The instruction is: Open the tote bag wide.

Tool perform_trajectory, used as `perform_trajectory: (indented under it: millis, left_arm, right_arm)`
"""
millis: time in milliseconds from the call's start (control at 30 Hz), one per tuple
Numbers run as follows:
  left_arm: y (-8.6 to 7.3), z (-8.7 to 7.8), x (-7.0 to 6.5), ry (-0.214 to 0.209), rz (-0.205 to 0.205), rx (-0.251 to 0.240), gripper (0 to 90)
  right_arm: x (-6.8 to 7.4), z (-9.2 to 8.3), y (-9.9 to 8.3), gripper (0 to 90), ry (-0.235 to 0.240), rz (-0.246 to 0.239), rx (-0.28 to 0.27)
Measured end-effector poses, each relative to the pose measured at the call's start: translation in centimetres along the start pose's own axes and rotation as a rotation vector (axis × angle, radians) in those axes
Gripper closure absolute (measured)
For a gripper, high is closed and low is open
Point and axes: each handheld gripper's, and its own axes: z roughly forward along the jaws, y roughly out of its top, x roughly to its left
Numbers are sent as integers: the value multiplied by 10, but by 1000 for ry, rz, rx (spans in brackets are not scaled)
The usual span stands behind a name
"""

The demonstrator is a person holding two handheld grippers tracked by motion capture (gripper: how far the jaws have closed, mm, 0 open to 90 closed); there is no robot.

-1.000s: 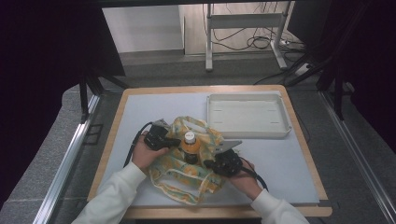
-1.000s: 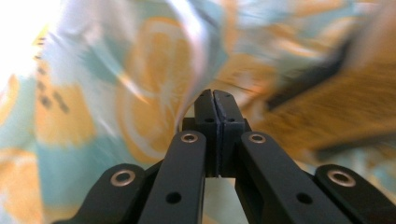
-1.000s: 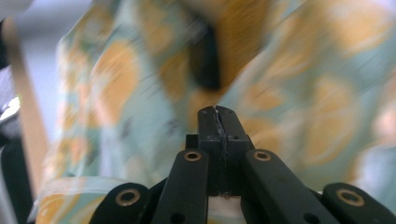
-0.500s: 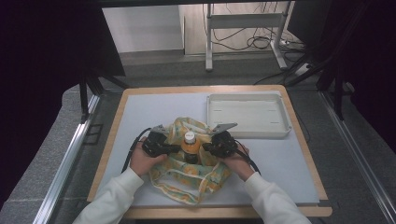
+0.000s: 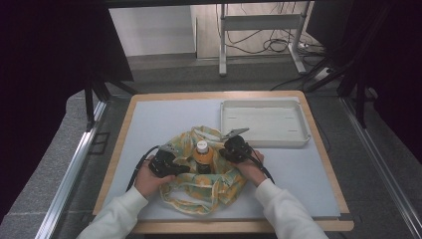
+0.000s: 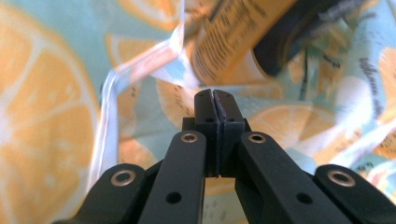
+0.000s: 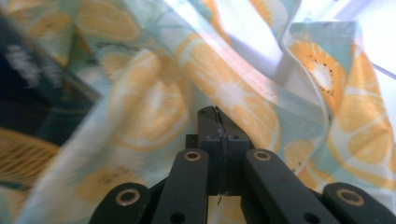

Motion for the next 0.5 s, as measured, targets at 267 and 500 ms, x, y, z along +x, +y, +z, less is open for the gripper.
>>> perform_trajectory:
  millis: [267,500]
  left_arm:
    - [-4,0,-1,1,5,-7,900]
    - [2,-22,-9,19,42,-127,900]
  right_arm:
    - [-3,2,0,890,0,19,-8]
    - [4,-22,7,890,19,8,-101]
